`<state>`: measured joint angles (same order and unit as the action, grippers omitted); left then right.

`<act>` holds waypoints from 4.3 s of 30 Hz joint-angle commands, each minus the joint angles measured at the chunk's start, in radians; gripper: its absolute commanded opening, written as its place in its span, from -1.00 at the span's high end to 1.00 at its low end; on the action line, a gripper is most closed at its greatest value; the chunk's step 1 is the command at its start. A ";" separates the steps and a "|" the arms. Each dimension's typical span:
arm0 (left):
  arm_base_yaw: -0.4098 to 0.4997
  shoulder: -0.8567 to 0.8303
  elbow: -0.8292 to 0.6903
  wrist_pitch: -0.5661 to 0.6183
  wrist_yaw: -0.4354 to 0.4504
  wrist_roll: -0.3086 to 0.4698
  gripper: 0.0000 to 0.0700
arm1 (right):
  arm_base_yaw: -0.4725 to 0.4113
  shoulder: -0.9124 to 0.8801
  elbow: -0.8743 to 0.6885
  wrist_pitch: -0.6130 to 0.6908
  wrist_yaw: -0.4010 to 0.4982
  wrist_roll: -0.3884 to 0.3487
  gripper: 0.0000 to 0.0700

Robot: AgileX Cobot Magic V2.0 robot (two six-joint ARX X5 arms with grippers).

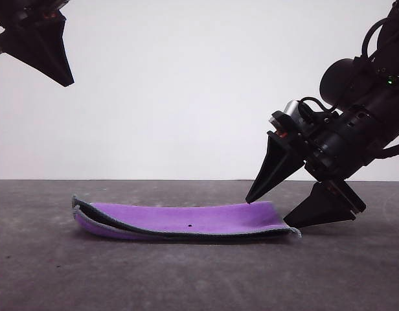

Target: Fold clothes

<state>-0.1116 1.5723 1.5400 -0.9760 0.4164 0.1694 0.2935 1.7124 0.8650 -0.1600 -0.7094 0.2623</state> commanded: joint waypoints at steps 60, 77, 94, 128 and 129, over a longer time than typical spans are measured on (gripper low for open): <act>0.001 0.016 0.018 0.021 -0.001 0.012 0.96 | 0.295 0.146 0.193 0.234 -0.062 0.210 0.98; 0.002 0.016 0.018 0.027 -0.001 0.002 0.92 | 0.346 0.242 0.341 0.234 -0.070 0.224 0.74; 0.003 0.016 0.018 0.027 -0.001 0.002 0.92 | 0.374 0.242 0.341 0.220 -0.049 0.220 0.17; 0.010 0.013 0.018 -0.050 -0.001 0.003 0.54 | 0.129 0.096 0.341 -0.107 -0.041 -0.103 0.11; 0.010 0.009 0.018 -0.049 -0.001 0.004 0.35 | 0.119 0.069 0.341 -0.150 0.004 -0.140 0.03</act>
<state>-0.1020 1.5721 1.5398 -1.0289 0.4164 0.1684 0.4115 1.7885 1.1851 -0.2899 -0.7303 0.2150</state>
